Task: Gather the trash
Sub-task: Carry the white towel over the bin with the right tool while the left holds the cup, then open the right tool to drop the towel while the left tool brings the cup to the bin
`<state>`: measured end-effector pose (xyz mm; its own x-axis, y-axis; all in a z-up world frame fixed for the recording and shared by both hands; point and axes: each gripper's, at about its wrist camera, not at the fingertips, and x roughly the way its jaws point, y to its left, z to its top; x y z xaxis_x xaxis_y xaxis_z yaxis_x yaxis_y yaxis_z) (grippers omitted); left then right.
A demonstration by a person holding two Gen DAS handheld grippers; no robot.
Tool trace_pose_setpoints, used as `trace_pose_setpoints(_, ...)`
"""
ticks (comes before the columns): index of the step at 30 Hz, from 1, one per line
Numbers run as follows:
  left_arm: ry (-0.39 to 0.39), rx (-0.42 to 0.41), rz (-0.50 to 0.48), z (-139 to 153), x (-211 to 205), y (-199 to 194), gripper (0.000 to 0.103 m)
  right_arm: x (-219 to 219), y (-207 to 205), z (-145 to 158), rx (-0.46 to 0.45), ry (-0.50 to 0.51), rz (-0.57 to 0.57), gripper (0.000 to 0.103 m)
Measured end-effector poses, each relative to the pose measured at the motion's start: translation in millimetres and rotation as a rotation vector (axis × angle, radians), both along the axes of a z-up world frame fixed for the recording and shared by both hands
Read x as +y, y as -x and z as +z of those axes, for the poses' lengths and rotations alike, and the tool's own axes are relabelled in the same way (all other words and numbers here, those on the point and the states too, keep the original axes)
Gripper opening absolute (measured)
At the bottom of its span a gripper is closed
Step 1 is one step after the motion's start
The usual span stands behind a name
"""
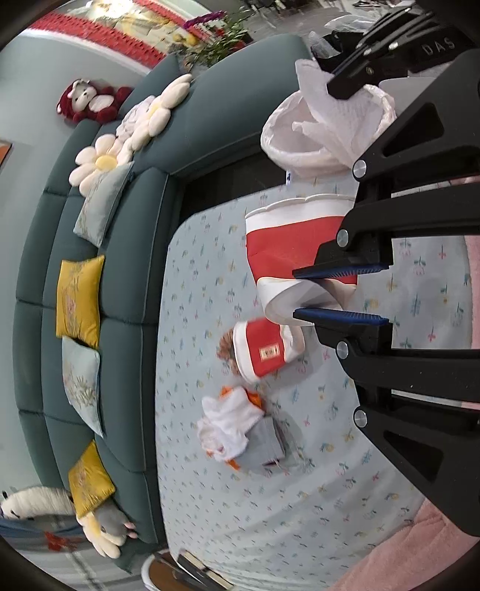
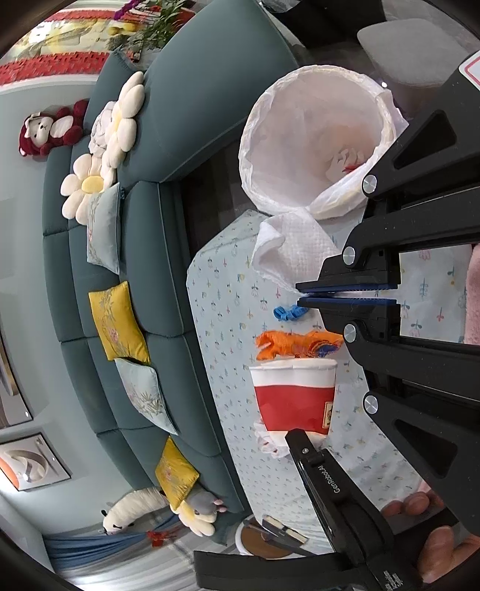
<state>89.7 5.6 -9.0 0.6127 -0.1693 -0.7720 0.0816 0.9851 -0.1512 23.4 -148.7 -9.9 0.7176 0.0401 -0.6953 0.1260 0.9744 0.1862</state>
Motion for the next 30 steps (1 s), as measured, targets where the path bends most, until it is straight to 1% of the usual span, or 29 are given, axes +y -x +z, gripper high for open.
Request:
trace_pose_setpoints(6,-0.007,-0.012,-0.069,4.2,-38.3,-0.3,0.016,-17.9,4.4,0.0,-0.003,-0.007,-0.043,0.002)
trace_pose_setpoints(12,-0.021,-0.008,-0.142,1.5,-79.6,0.7,0.016,-45.6,9.7,-2.1,-0.003,-0.014,-0.096,0.002)
trace_pose_setpoints(21,-0.022,0.046,-0.242,-18.1,-135.4,-2.5,0.016,-96.4,14.7,-12.4,0.01,-0.034,-0.188,0.003)
trace_pose_setpoints(30,-0.041,0.074,-0.325,-33.6,-183.8,-7.8,0.016,-138.8,13.8,-30.5,0.038,-0.06,-0.268,0.003)
